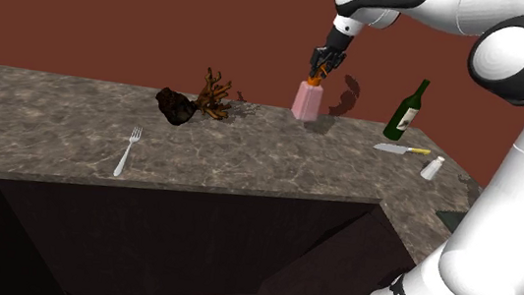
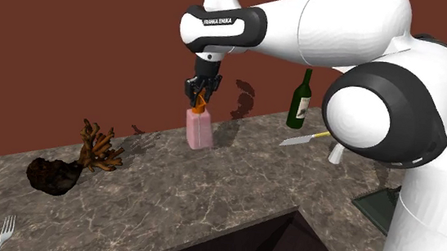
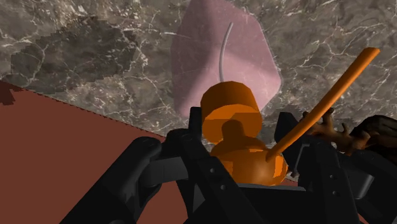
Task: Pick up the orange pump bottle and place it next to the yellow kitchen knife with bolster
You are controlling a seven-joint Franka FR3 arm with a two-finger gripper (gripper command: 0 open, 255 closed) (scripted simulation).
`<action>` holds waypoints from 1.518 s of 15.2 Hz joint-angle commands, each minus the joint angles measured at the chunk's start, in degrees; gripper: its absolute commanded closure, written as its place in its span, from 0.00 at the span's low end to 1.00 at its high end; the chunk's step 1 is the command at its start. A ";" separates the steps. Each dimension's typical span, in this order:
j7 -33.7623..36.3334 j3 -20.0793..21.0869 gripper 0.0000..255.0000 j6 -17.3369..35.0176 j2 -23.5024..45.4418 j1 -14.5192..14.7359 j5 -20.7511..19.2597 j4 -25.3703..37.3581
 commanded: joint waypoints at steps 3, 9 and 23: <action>0.35 -0.08 1.00 -3.24 0.18 -0.16 -0.11 3.41; 0.79 -0.19 1.00 -8.09 0.80 -0.50 -0.08 8.87; 1.62 -0.41 1.00 -21.16 5.31 -2.28 1.18 26.33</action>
